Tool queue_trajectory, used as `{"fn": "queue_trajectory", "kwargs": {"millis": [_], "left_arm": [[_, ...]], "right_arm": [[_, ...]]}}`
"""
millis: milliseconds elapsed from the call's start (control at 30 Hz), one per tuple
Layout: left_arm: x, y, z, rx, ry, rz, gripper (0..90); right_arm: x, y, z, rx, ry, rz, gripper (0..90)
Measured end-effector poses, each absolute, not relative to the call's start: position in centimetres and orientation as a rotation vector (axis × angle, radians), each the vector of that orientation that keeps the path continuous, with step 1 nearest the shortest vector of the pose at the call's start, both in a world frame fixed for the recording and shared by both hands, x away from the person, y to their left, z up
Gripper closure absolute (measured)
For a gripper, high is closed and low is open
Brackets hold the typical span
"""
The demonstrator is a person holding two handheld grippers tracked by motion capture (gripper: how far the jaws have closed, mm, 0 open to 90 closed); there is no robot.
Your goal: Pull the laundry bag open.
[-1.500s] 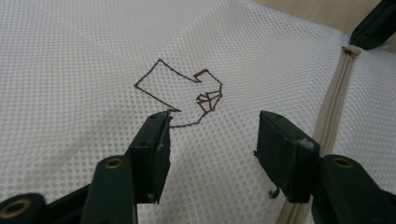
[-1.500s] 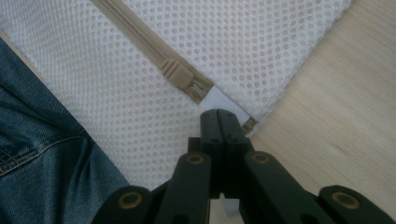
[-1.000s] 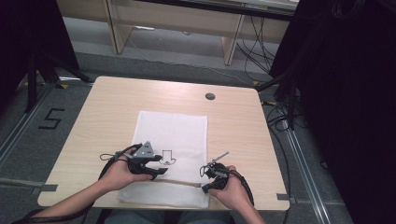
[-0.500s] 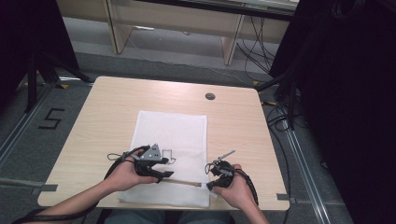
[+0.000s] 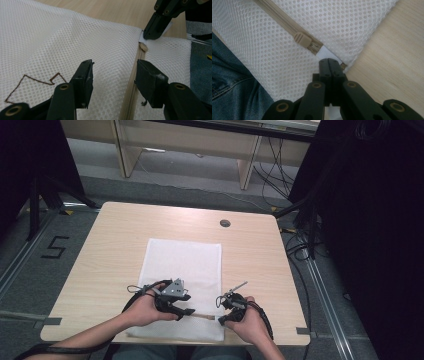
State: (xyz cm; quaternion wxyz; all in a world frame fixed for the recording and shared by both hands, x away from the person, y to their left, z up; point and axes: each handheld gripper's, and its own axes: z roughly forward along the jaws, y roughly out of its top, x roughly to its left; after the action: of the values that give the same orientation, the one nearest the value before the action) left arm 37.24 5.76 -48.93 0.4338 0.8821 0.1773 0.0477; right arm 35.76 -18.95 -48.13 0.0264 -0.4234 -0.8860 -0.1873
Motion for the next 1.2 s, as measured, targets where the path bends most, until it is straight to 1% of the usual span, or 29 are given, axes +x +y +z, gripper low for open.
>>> {"fn": "queue_trajectory", "kwargs": {"millis": [400,733,967,1200], "left_arm": [[37.1,4.1,-49.4,2.214,0.384,0.075,53.5],[36.9,2.4,-49.5,2.245,0.352,0.038,64.0],[37.0,1.5,-49.7,2.254,0.336,0.016,65.0],[36.5,0.7,-49.7,2.261,0.27,0.011,67.0]], "right_arm": [[35.7,-18.9,-48.1,-1.345,-2.699,-0.568,90.0],[35.8,-19.0,-48.1,-1.314,-2.722,-0.58,90.0],[35.6,-18.9,-48.0,-1.357,-2.678,-0.557,90.0],[35.7,-18.9,-48.1,-1.342,-2.699,-0.568,90.0]]}}
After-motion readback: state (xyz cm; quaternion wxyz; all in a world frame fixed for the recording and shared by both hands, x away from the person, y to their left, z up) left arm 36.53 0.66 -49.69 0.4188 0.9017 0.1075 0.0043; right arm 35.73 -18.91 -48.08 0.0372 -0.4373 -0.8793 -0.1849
